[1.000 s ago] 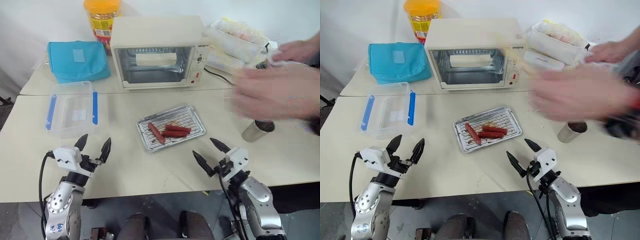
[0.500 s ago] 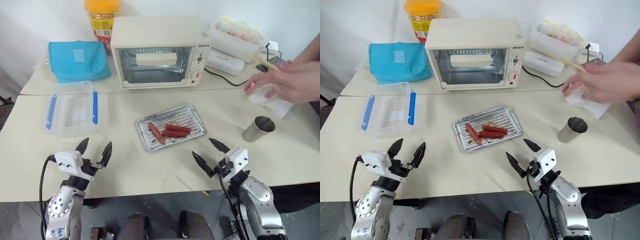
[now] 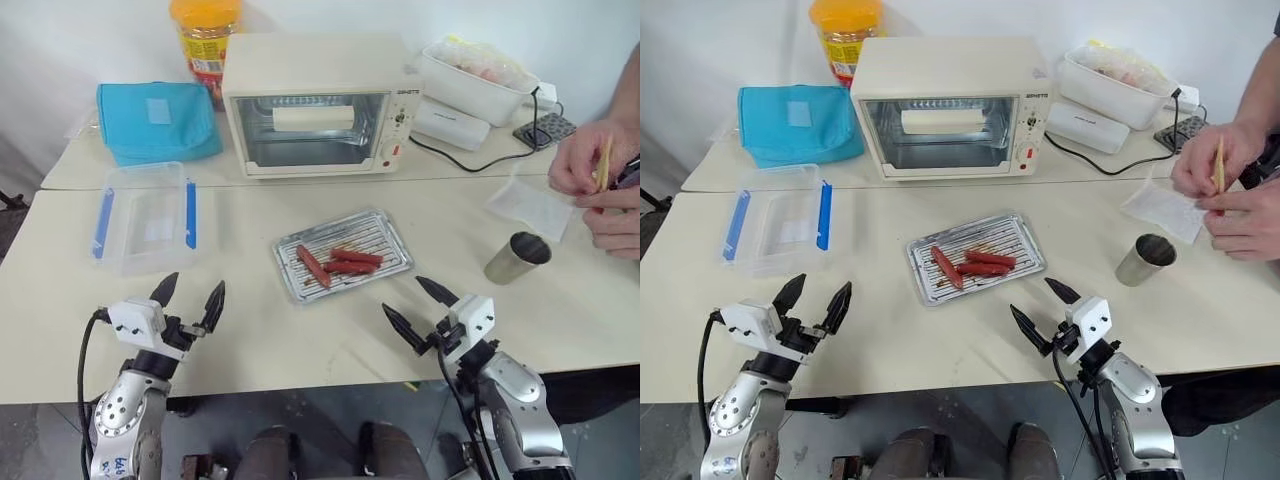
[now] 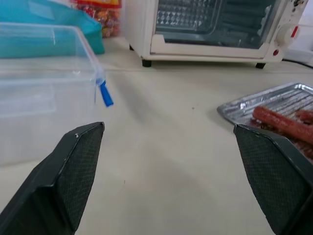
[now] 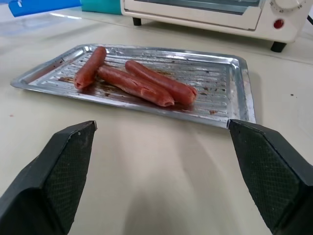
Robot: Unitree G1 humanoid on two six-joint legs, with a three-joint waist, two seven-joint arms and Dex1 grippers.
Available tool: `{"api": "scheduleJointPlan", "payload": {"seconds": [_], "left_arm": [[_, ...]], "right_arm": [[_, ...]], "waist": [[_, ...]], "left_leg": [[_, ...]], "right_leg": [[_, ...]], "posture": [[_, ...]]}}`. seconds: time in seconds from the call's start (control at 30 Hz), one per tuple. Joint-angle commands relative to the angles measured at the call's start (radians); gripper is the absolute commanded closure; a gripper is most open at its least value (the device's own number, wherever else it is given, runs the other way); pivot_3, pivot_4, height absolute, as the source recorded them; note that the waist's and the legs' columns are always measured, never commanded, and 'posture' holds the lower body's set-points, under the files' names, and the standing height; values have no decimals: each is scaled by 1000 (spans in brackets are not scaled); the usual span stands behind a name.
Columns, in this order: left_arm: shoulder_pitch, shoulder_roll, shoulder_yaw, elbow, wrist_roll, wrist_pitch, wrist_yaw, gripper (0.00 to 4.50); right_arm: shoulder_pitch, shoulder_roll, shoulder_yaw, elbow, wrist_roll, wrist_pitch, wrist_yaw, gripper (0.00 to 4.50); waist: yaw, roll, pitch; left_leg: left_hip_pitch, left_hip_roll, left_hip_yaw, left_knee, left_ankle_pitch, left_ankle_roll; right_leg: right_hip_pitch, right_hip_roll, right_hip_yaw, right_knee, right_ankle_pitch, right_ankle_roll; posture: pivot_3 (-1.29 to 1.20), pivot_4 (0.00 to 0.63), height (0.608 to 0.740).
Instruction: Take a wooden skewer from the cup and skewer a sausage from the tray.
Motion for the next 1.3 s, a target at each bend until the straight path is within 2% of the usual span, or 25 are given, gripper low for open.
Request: {"api": "scheduleJointPlan", "payload": {"seconds": [0.03,1.3], "left_arm": [[11,8,12,-23,-1,-4,1,0],[8,42,-10,-25,1,27,-23,0]], "right_arm": [[-8,-9,-8,-9,10,-15,12,33],[-1,-1,-3,-14,2,-15,5,33]], "waist": [[0,0,0],[0,0,0]], "left_leg": [[0,0,0,0,0,0],[0,0,0,0,0,0]], "right_leg": [[0,0,0,0,0,0],[0,0,0,0,0,0]], "posture": [[0,150,740],[0,150,740]]}}
